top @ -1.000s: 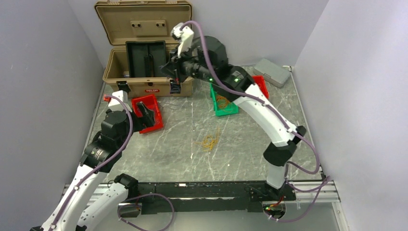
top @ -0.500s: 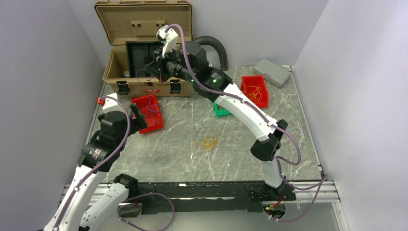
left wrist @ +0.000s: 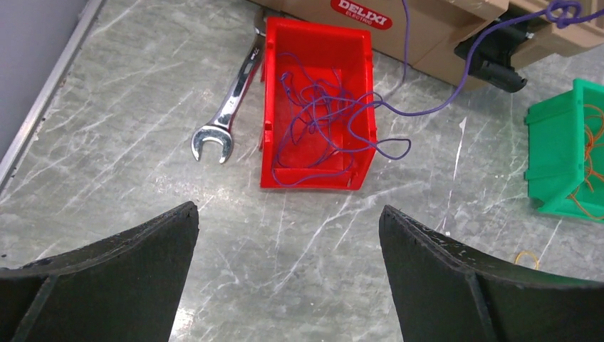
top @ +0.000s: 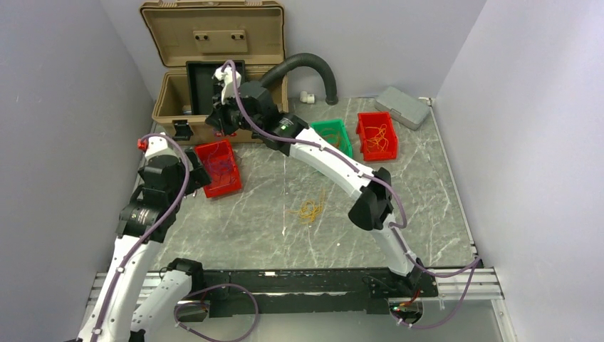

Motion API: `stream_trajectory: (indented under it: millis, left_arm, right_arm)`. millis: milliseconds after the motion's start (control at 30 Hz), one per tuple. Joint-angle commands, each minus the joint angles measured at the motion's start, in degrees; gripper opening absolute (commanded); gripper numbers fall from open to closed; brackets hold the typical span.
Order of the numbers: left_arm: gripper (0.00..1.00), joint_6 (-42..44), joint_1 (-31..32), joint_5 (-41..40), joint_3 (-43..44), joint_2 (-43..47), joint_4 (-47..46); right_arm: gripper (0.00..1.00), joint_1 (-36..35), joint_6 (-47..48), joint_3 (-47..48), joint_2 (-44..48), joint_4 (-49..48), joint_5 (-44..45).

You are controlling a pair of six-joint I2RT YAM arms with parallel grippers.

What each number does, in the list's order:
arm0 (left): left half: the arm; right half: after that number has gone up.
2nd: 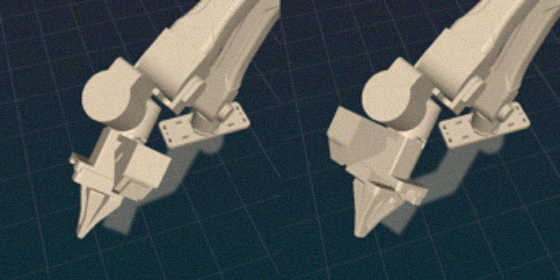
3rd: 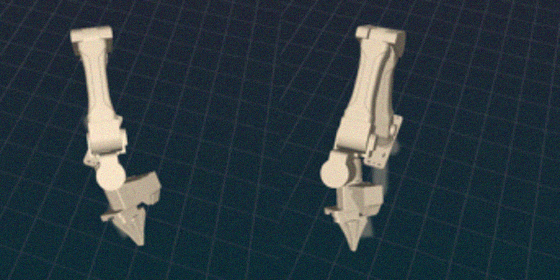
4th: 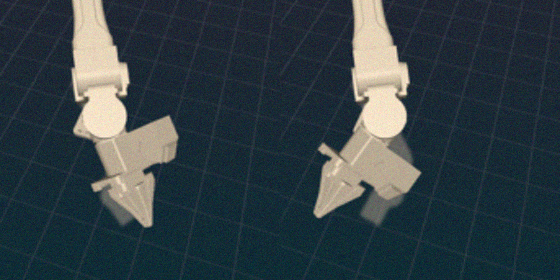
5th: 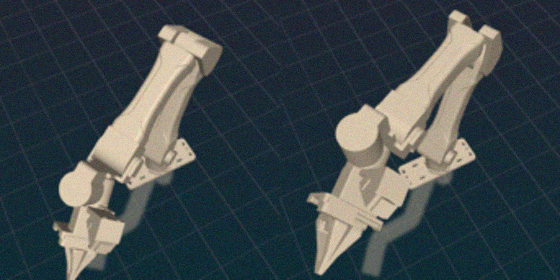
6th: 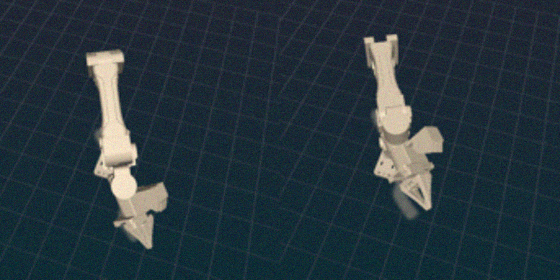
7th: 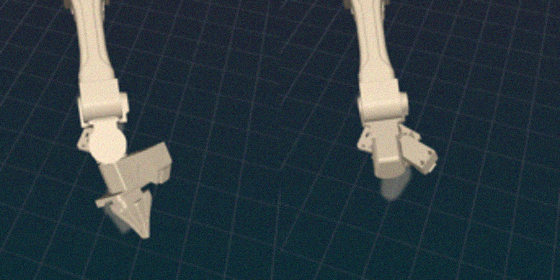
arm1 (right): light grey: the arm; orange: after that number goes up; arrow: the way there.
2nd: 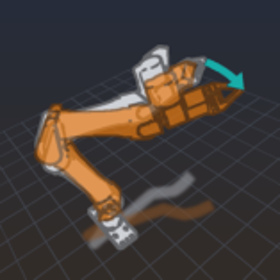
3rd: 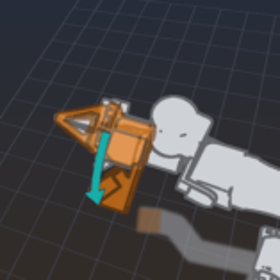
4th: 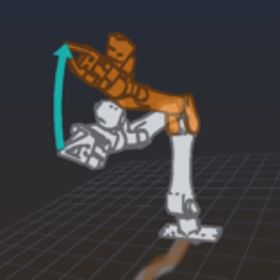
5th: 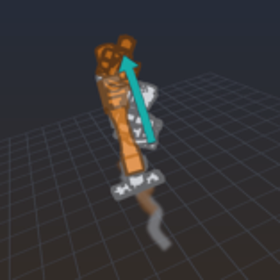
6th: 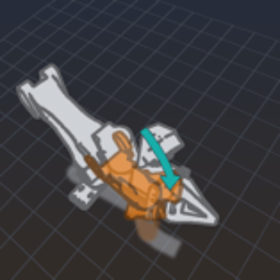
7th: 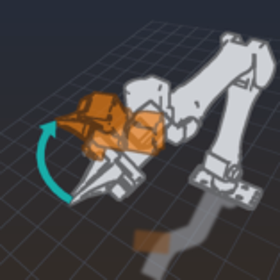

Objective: Untangle the cables
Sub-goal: Place the cable in the bin.

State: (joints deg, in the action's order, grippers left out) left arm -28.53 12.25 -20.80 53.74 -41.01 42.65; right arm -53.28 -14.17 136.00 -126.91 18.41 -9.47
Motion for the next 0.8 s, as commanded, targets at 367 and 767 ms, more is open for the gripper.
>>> stream_trajectory:
  millis: [367, 767]
  left_arm:
    - [0.99, 3.1, -10.3, 14.6, 2.1, -3.2, -0.7]
    - [0.99, 4.5, -18.7, 23.0, 1.1, -6.8, -2.3]
  right_arm:
    - [0.0, 0.8, -4.8, -0.1, -10.1, -10.8, -1.3]
    - [0.0, -0.3, 2.2, -1.9, -20.2, -11.7, 7.5]
